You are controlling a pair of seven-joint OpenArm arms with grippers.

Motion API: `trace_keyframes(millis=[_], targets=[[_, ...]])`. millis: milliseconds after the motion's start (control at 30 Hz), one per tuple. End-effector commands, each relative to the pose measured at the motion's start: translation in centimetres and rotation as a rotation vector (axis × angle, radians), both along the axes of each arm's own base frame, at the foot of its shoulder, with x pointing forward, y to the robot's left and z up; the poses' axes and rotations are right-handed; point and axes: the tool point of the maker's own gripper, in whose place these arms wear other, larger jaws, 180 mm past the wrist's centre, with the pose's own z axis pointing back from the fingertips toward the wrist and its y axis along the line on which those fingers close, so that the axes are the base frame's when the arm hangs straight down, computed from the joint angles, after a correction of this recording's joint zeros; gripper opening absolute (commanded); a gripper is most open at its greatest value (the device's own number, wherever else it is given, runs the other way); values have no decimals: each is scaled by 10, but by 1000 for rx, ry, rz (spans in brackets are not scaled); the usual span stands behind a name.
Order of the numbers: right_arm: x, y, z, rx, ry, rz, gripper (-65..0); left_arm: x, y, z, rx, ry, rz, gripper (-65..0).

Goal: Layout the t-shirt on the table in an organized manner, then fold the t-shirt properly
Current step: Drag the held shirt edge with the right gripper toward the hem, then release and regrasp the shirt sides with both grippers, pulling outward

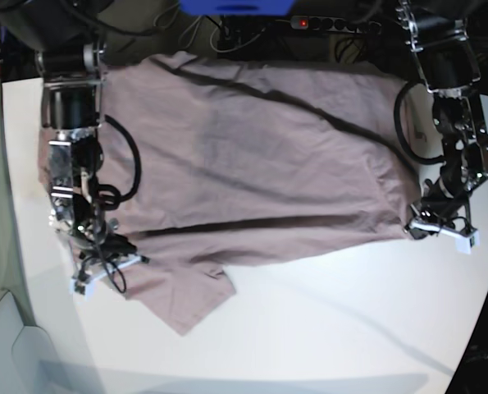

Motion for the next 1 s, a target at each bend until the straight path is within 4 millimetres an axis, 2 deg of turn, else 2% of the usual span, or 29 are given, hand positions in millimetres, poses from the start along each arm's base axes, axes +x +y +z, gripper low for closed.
trace_keyframes(millis=[0, 133, 300, 367, 467, 567, 633, 700, 833, 967], targets=[[15, 0, 25, -3, -71, -6, -650, 12, 9, 15, 10, -45, 15, -648], [11, 24, 14, 48, -34, 12, -650, 14, 19, -7, 11, 29, 43, -646], [12, 23, 10, 47, -21, 11, -650, 5, 24, -23, 58, 95, 34, -645], [18, 24, 15, 48, -28, 12, -650, -4, 28, -29, 56, 143, 21, -636], [23, 19, 19, 40, -34, 7, -650, -9, 26, -31, 52, 172, 5, -559], [34, 28, 22, 56, -34, 28, -650, -18, 31, -32, 66, 183, 6, -419], [42, 35, 22, 65, -26, 52, -650, -21, 35, -23, 97, 165, 0, -341], [50, 45, 17, 83, -3, 76, -650, -24, 36, -14, 125, 142, -11, -305], [66, 63, 5, 106, 21, 130, -650, -27, 38, 13, 181, 75, -23, -302], [73, 63, -14, 112, 45, 124, -650, -35, 40, 32, 208, 43, -22, -302]])
